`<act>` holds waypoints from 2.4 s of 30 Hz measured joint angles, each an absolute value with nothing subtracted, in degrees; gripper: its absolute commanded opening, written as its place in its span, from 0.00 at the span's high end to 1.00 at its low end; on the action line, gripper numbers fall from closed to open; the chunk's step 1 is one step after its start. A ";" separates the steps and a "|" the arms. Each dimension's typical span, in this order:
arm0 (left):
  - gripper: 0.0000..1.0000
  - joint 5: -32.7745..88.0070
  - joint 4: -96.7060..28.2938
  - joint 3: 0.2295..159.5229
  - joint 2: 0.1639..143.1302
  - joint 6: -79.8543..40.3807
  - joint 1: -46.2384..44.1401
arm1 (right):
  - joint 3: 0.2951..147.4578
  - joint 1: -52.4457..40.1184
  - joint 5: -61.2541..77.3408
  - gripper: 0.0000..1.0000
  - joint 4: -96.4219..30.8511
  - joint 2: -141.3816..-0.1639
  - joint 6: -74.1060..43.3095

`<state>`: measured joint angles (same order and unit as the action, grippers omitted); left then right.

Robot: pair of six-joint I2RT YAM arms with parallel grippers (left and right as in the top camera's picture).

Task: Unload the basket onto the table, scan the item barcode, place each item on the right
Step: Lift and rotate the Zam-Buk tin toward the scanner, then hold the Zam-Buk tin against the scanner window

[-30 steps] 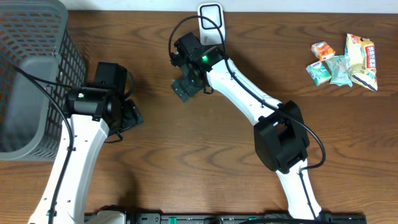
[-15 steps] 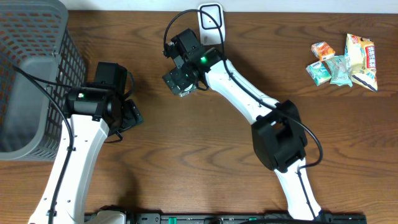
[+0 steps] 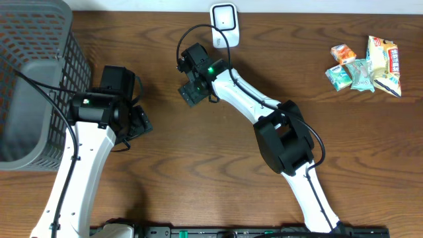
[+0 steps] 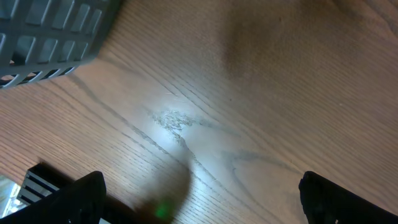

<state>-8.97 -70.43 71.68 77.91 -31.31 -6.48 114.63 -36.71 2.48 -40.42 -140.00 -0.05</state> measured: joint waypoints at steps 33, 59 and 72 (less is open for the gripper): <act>0.02 -8.97 -70.43 71.68 77.91 -31.31 -6.48 | 114.61 -35.07 0.67 0.50 -38.65 -136.53 -4.12; 0.03 -8.95 -70.48 71.68 77.91 -31.31 -6.48 | 114.56 -22.20 -2.04 0.53 10.72 -135.63 -8.60; 0.02 -8.97 -70.46 71.68 77.91 -31.31 -6.48 | 114.54 -22.20 -4.75 0.57 16.97 -143.24 -8.60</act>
<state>-8.97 -70.46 71.68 77.91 -31.31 -6.48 114.54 -22.20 -4.75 16.97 -143.24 -8.60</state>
